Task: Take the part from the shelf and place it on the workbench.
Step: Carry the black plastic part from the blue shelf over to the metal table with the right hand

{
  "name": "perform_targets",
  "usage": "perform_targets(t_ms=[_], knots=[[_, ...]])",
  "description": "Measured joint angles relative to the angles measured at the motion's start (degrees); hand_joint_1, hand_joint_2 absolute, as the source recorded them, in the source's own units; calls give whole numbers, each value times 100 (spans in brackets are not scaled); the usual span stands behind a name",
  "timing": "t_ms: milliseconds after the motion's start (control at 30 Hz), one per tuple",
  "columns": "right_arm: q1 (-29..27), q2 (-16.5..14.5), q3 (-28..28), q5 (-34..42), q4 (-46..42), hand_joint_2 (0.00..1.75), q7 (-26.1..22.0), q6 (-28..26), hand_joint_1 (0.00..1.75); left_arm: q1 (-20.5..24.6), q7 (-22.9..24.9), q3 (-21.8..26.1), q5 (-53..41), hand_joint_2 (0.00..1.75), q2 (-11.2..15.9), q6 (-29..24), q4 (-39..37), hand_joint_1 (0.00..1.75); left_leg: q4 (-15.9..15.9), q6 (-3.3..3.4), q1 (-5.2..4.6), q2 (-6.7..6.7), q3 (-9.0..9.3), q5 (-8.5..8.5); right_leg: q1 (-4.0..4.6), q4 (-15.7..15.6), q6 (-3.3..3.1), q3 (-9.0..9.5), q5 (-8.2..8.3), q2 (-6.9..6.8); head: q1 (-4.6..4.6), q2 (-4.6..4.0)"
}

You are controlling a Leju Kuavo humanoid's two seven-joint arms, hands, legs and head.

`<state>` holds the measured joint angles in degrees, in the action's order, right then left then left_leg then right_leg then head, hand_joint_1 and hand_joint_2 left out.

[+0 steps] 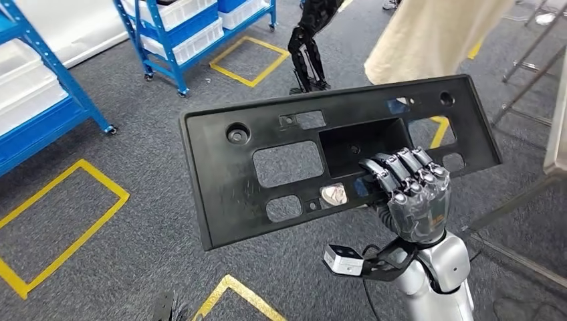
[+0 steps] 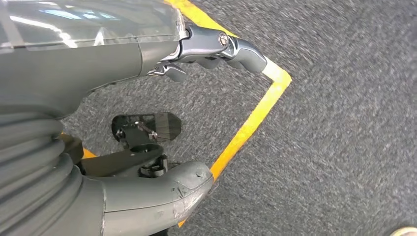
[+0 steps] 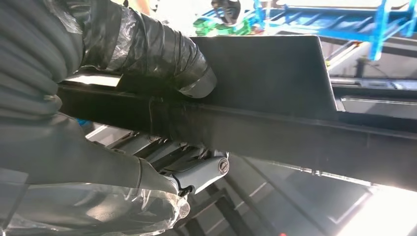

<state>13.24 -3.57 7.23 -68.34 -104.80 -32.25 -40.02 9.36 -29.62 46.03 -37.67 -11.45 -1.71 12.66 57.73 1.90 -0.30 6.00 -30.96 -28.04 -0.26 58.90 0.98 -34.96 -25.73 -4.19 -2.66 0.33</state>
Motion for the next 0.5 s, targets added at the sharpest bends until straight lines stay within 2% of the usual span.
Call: perform_targets(t_ms=[67,100,133,200,233,267,300,333,367,400,433,467,500], knots=[[-4,1,0,-1,-5,175,8,-1,175,1,8,-1,-8,175,-4,4,0,0,2,-54,-8,89,10,-30,-2,-16,-56,-12,26,142,1,0],[-8,1,0,-1,-13,175,9,-1,175,3,11,-2,-14,175,-6,7,0,0,44,-85,3,29,3,-81,-19,-38,-87,-8,43,204,1,0],[-9,0,0,-1,-22,175,8,-2,175,5,13,-3,-19,175,-8,8,0,0,175,-114,19,-97,-43,-186,-37,-60,-124,-3,62,264,2,0],[-11,-7,0,-2,-35,175,4,-1,175,-7,14,-4,-27,175,-8,10,0,0,782,-162,54,-433,-294,-540,-55,-80,-174,1,84,381,2,0],[-14,-10,0,-2,-36,175,1,-1,175,-21,15,-4,-29,175,-8,11,0,0,1198,-176,62,-518,-482,-730,-54,-76,-186,-4,86,448,3,0],[-19,-13,0,-3,-36,175,-2,0,175,-38,15,-4,-29,175,-7,11,0,0,1547,-188,67,-550,-648,-848,-52,-67,-190,-9,87,524,2,0],[-26,-13,0,-3,-36,175,-5,0,175,-51,16,-4,-28,175,-7,11,0,0,1722,-196,75,-560,-740,-853,-52,-54,-189,-13,87,607,2,0],[-31,-13,0,-2,-36,175,-6,0,175,-58,15,-4,-27,175,-7,11,0,0,1667,-199,86,-566,-729,-739,-53,-38,-186,-17,85,689,2,0],[-34,-13,0,-1,-38,175,-6,0,175,-60,14,-4,-26,175,-7,11,0,0,1388,-199,102,-593,-613,-530,-57,-18,-178,-19,80,770,2,0],[-35,-13,-1,5,-42,175,-6,0,175,-60,13,-4,-22,175,-7,10,0,0,976,-199,127,-690,-439,-301,-63,5,-164,-24,73,847,2,0],[-33,-13,-2,10,-45,175,-6,0,175,-61,10,-3,-19,175,-6,10,0,0,597,-197,147,-843,-277,-145,-61,34,-137,-41,65,919,2,0],[-32,-13,-4,17,-50,175,-8,0,175,-60,5,-3,-15,175,-5,10,0,0,332,-190,159,-974,-166,-56,-66,56,-100,-67,67,986,3,0],[-32,-13,-8,22,-55,175,-10,0,175,-59,0,-2,-11,175,-4,9,0,0,198,-176,159,-1074,-112,-35,-74,69,-57,-99,77,1050,2,0]])
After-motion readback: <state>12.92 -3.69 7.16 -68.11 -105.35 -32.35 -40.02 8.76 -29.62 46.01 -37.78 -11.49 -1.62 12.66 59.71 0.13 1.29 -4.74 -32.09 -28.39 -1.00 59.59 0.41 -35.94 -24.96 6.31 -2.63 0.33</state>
